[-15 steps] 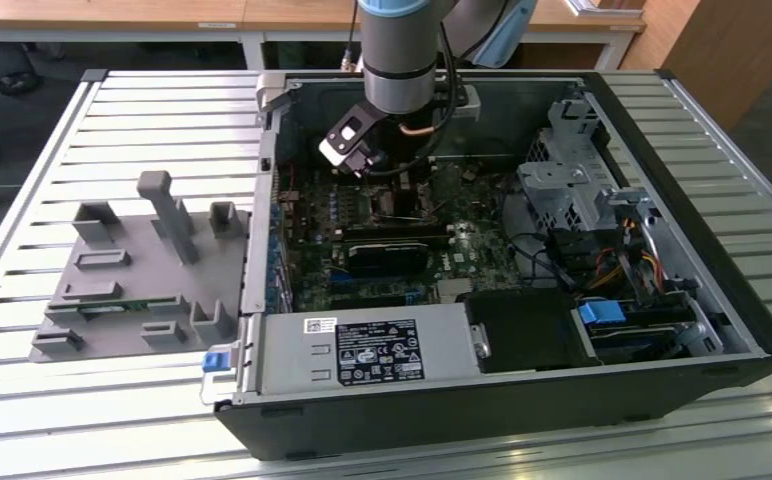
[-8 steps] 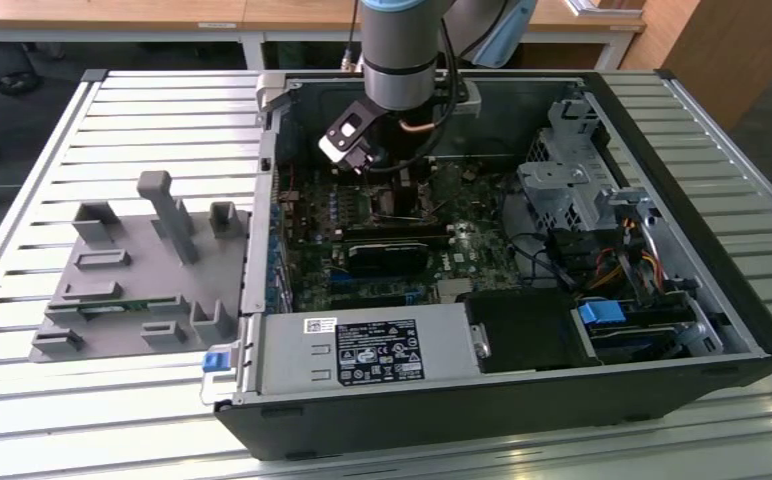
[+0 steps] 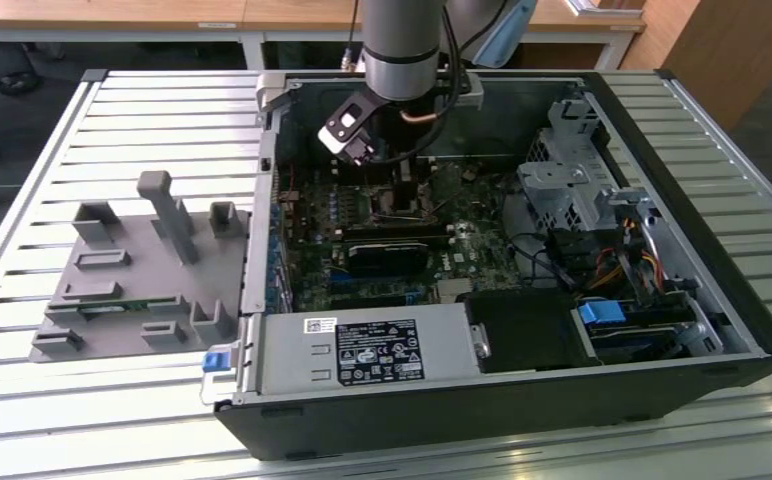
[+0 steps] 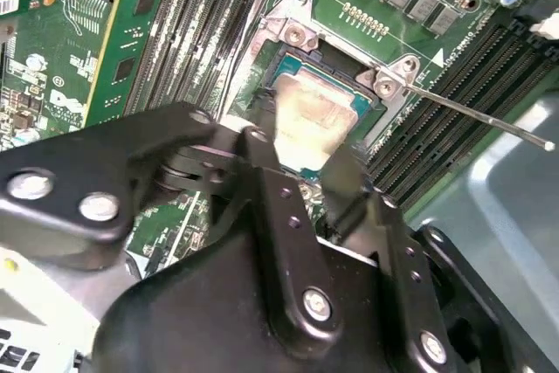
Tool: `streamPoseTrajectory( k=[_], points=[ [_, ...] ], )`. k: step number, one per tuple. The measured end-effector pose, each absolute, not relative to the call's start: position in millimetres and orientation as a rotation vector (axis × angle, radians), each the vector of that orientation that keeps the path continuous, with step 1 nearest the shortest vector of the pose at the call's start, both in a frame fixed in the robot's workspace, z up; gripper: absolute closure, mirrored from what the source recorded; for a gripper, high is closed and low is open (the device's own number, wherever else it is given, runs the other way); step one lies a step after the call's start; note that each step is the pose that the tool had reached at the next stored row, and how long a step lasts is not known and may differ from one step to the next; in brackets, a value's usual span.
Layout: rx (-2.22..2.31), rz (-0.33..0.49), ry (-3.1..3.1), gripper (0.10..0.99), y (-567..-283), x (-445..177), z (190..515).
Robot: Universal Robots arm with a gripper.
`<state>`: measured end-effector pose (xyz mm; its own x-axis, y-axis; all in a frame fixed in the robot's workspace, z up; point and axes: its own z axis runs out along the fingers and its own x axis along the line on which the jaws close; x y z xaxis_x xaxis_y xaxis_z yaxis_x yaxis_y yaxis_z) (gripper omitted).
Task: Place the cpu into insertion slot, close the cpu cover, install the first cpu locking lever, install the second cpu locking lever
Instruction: 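Place the cpu into insertion slot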
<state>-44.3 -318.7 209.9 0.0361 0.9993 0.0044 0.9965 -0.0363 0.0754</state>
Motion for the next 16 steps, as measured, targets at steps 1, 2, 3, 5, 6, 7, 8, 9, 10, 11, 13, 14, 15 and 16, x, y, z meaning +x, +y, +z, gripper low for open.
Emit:
streamPoseTrajectory(
  k=[1,2,3,5,6,7,8,9,10,11,13,14,15,16],
  points=[
    [2.224,0.084,2.145,0.612,-318.7,-44.2,210.7],
    [2.225,0.083,2.146,0.671,-318.7,-44.2,211.4],
    [2.225,0.081,2.146,0.671,-318.7,-44.1,212.1],
    [2.227,0.079,2.147,0.788,-318.7,-44.1,213.7],
    [2.227,0.078,2.148,0.847,-318.7,-44.1,214.5],
    [2.227,0.078,2.148,0.847,-318.7,-44.1,215.2],
    [2.227,0.077,2.148,0.902,-318.7,-44.1,215.8],
    [2.227,0.077,2.148,0.965,-318.7,-44.1,216.2],
    [2.228,0.077,2.148,0.965,-318.7,-44.0,216.5],
    [2.228,0.077,2.148,0.965,-318.7,-44.0,216.9],
    [2.228,0.077,2.148,0.98,-318.7,-44.0,218.0],
    [2.227,0.077,2.148,0.98,-318.7,-44.0,218.7],
    [2.228,0.077,2.148,0.98,-318.7,-44.0,219.3],
    [2.228,0.077,2.148,0.98,-318.7,-44.0,219.8]
  ],
)
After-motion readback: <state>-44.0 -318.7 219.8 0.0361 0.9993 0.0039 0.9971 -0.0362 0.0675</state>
